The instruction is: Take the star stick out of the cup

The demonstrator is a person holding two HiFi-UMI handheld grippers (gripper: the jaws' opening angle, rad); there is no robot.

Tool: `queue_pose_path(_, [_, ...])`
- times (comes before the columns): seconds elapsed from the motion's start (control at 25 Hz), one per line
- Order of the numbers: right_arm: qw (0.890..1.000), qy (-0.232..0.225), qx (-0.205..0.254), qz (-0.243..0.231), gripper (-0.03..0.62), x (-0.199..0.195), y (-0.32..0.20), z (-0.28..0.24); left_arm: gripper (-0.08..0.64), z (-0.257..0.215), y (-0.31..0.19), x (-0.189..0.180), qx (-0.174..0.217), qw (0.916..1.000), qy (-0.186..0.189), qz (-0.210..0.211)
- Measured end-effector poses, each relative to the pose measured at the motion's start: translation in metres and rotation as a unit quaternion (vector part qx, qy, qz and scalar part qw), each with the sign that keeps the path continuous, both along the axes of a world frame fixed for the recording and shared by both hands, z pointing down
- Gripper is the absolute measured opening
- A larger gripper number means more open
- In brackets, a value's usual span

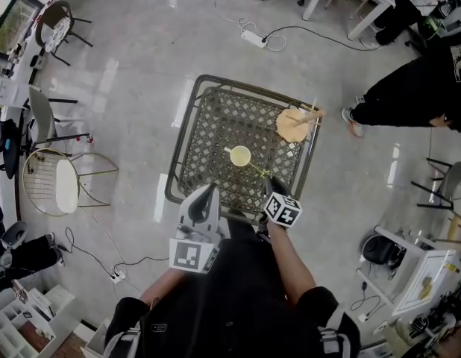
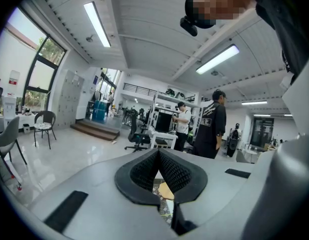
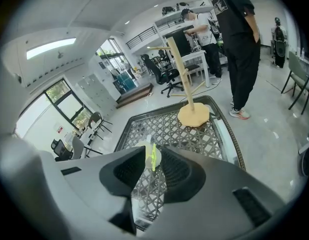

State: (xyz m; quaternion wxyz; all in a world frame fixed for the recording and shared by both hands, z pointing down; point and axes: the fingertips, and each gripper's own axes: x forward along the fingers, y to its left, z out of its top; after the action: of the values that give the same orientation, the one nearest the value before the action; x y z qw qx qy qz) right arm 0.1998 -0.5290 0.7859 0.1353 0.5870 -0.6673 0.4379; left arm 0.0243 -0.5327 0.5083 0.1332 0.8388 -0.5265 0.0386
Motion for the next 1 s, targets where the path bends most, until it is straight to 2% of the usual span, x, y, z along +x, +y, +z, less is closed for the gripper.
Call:
queue_pose_path(0.48, [1.0, -0.007, -0.018, -0.013, 0.083, -0.005, -0.007, 0.014, 0.015, 0.002, -0.006, -0.002, -0.007, 0.9999, -0.005, -0.009])
queue_pose_path(0.56, [1.0, -0.007, -0.019, -0.016, 0.06, -0.006, -0.009, 0.014, 0.015, 0.002, -0.007, -0.003, -0.008, 0.9999, -0.004, -0.011])
queue_pose_path(0.68, [1.0, -0.011, -0.014, -0.02, 0.024, -0.009, -0.011, 0.011, 0.015, 0.002, -0.006, -0.004, -0.008, 0.9999, -0.001, -0.013])
queue_pose_path(1.0, [1.0, -0.011, 0.01, -0.019, 0.02, -0.015, -0.007, -0.007, 0.015, -0.006, 0.011, -0.018, 0.004, 0.9998, 0.004, -0.019])
